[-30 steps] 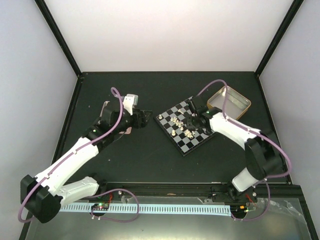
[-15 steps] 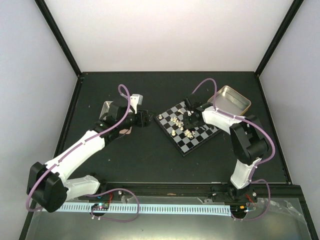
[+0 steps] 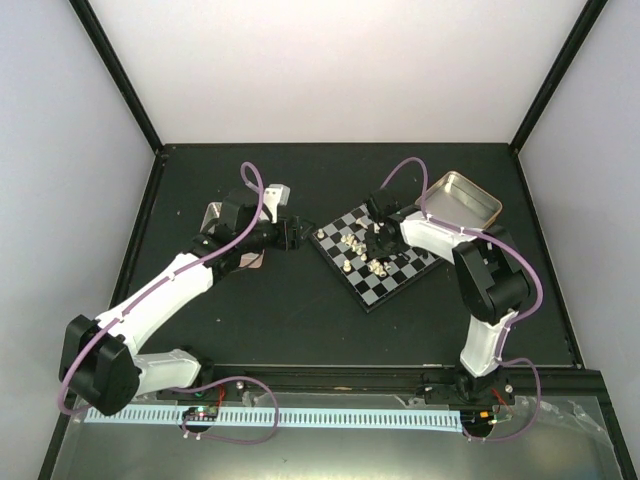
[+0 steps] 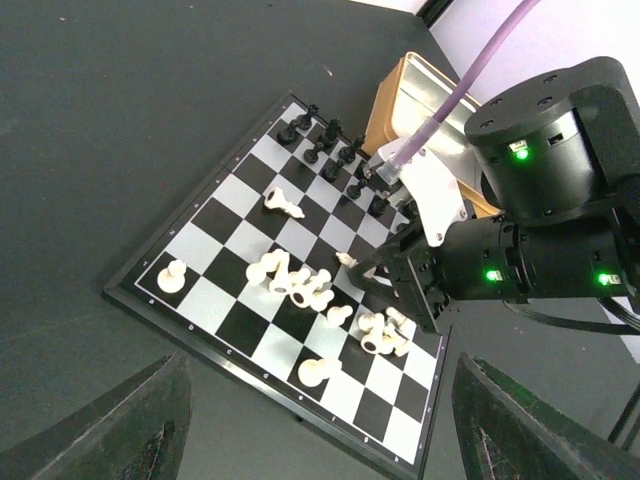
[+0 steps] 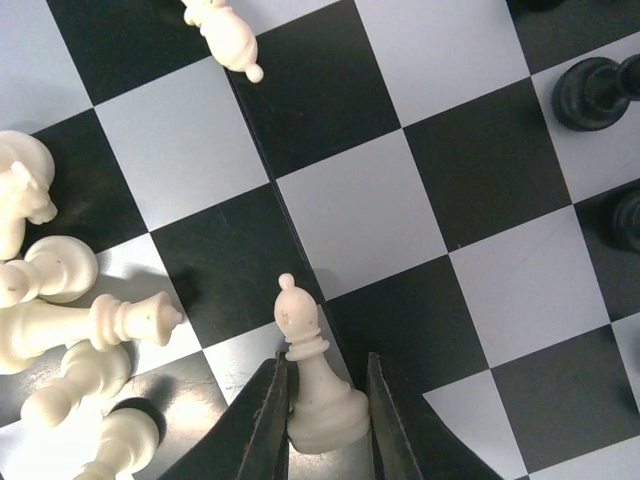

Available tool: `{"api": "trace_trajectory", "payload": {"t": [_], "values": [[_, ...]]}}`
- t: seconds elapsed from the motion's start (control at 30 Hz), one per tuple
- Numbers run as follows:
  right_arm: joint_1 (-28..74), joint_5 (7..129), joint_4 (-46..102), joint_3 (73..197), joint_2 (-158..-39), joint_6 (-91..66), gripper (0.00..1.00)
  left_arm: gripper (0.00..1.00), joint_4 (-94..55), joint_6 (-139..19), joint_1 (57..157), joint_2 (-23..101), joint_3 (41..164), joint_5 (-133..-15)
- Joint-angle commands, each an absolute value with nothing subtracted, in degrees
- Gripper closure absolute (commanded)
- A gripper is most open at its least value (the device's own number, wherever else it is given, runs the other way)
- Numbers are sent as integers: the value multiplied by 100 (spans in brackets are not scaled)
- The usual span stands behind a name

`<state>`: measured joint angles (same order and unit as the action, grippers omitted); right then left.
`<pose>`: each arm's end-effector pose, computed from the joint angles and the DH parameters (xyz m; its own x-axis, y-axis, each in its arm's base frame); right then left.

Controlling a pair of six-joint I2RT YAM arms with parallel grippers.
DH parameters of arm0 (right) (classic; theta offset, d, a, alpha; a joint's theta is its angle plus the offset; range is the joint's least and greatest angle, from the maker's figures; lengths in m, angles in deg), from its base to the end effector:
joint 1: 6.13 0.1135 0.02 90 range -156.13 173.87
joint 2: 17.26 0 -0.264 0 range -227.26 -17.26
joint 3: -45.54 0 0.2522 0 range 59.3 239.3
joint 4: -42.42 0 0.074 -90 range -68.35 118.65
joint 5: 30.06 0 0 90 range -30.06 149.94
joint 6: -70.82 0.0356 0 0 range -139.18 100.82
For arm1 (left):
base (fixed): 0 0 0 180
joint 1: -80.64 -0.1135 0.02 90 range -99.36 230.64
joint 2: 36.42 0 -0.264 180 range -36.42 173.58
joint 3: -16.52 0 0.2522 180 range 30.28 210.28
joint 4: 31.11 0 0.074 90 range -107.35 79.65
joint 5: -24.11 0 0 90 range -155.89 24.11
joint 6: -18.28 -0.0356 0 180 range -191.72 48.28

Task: Set up the chess pieces on the board
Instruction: Pick up the chess piece from the chessboard.

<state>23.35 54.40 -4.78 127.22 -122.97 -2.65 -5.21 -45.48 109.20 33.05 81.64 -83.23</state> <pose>0.3125 0.1727 0.1613 -0.9218 -0.1958 -0.3345 -0.2091 0.9779 0.0039 0.2340 -0.1394 0.2872 -0.6986 -0.1002 -0.7084 0.4165 0.7481 -0.5166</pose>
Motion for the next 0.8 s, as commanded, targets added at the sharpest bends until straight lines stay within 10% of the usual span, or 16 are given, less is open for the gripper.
{"api": "trace_trajectory", "payload": {"t": [0.0, 0.77], "values": [[2305, 5216, -275, 12681, -12087, -336, 84, 28, -503, -4455, 10880, 3256, 8348, -8581], [2486, 10478, 3516, 10232, -8535, -781, 86, 30, -2296, -3175, 10882, 2511, 7545, -11182]]}}
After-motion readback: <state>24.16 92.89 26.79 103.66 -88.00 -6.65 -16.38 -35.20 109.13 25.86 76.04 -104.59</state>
